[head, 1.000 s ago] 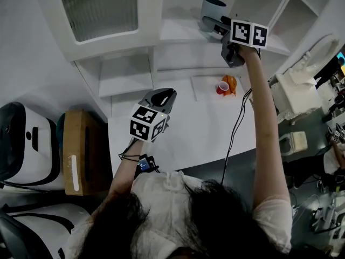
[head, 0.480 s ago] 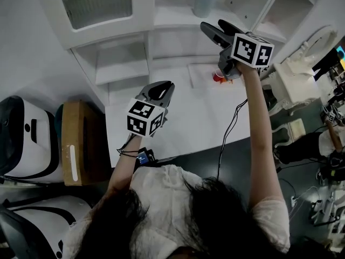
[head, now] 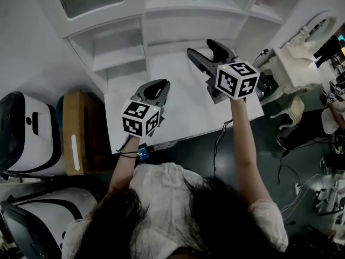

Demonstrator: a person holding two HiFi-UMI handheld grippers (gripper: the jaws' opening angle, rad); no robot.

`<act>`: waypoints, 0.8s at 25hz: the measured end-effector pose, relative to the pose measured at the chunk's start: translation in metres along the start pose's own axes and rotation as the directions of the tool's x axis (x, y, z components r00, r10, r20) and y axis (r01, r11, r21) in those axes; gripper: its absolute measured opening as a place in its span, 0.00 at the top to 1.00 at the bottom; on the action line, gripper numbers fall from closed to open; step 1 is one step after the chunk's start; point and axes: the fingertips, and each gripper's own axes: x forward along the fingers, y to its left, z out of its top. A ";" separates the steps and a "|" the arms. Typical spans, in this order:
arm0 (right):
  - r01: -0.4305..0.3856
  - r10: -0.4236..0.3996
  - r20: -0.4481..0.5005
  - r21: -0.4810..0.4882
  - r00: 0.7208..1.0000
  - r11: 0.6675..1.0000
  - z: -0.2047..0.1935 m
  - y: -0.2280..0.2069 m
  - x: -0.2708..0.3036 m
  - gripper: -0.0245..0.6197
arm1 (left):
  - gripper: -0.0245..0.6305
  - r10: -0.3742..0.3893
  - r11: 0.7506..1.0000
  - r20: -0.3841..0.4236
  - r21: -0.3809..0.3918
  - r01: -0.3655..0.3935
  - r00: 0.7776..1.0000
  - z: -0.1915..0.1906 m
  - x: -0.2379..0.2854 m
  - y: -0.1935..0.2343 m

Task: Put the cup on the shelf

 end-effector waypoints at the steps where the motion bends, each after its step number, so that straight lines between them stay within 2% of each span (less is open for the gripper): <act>1: 0.002 -0.002 0.000 0.012 1.000 1.000 -0.009 0.006 -0.007 0.41 | 0.93 0.002 1.000 -0.007 -0.007 -0.002 1.000 -0.005 -0.003 -0.003; 8: 0.044 -0.041 -0.036 0.082 0.999 0.996 -0.076 0.043 -0.055 0.42 | 0.93 -0.005 1.000 -0.040 -0.031 0.003 0.999 -0.033 -0.023 -0.032; 10: 0.045 -0.041 -0.044 0.089 0.998 0.995 -0.090 0.058 -0.071 0.46 | 0.93 -0.010 1.000 -0.041 -0.027 0.008 0.999 -0.038 -0.034 -0.045; 13: 0.059 -0.057 -0.037 0.063 0.998 0.996 -0.101 0.080 -0.096 0.58 | 0.93 -0.019 1.000 -0.043 -0.014 0.019 0.999 -0.047 -0.054 -0.064; 16: 0.067 -0.065 -0.024 0.066 0.998 0.996 -0.113 0.100 -0.118 0.58 | 0.93 -0.012 1.000 -0.045 -0.009 0.012 0.999 -0.055 -0.075 -0.077; 20: 0.075 -0.075 -0.007 0.134 0.997 0.988 -0.137 0.126 -0.149 0.60 | 0.93 -0.003 1.000 -0.065 -0.002 0.002 0.998 -0.071 -0.100 -0.098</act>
